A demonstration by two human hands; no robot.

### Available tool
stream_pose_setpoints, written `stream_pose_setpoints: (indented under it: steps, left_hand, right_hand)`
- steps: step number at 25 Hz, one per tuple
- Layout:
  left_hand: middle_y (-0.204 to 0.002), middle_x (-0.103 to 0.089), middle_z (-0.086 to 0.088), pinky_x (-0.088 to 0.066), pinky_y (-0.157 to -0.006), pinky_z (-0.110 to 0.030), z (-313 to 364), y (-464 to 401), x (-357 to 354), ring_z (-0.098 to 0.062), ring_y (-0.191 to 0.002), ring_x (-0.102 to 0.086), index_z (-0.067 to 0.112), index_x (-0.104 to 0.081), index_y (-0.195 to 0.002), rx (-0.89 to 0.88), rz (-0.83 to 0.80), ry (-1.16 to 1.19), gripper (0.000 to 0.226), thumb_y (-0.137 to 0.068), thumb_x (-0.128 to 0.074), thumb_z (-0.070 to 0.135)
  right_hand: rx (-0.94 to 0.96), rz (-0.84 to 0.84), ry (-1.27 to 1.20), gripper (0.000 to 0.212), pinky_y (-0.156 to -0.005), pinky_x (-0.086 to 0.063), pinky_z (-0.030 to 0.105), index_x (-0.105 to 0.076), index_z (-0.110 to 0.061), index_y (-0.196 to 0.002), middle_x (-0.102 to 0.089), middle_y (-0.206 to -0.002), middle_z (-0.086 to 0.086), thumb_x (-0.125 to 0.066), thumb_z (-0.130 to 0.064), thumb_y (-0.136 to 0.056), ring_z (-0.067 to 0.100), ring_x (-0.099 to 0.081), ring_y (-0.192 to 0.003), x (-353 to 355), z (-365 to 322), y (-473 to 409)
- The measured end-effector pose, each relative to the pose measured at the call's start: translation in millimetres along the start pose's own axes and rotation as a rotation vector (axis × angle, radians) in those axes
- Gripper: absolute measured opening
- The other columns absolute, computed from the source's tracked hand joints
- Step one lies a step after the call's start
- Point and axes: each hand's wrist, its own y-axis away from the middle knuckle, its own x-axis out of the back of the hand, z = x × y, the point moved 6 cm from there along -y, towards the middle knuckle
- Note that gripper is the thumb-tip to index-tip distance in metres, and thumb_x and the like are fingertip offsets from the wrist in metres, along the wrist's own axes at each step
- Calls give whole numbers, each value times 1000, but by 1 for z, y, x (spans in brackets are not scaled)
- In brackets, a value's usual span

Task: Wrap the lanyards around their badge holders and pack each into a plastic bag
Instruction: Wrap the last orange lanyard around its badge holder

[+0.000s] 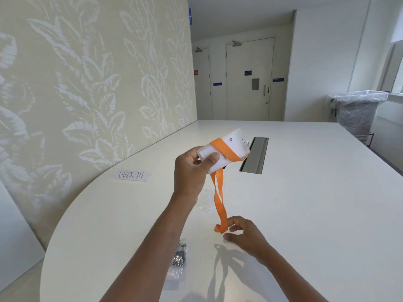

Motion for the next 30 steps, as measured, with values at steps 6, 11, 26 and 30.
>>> stream_pose_setpoints:
  steps: [6, 11, 26, 30]
  left_hand:
    - [-97, -76, -5, -59, -71, -28, 2, -12, 1, -23, -95, -73, 18, -73, -103, -24, 19, -21, 21, -85, -79, 28]
    - [-88, -77, 0, -59, -71, -32, 11, -22, 9, -15, -85, -71, 23, -76, -92, -26, 38, 26, 21, -75, -79, 34]
    - [-82, -77, 9, -57, -65, -25, 7, -42, 47, -9, -81, -73, 26, -76, -85, -41, 146, 82, 10, -85, -80, 17]
    - [-80, -76, 9, -58, -65, -26, 8, -46, 51, -9, -78, -72, 25, -76, -88, -46, 150, 110, 14, -87, -77, 10]
  right_hand:
    - [41, -64, -14, 27, -78, -50, 18, -73, -28, -95, -69, -105, -17, -86, -32, -71, 4, -60, -102, -12, 4, 5]
    - [17, 25, -63, 42, -65, -51, 21, -64, -8, -81, -69, -77, 0, -82, -45, -72, 14, -72, -73, -7, 5, 5]
    - [-59, -494, -734, 56, -85, -49, 36, -56, -7, -111, -63, -114, 9, -87, -35, -73, 23, -59, -102, -4, 8, 23]
    - [-84, -495, -889, 48, -86, -49, 40, -59, -8, -103, -62, -114, 12, -90, -28, -72, 26, -61, -103, -1, 10, 25]
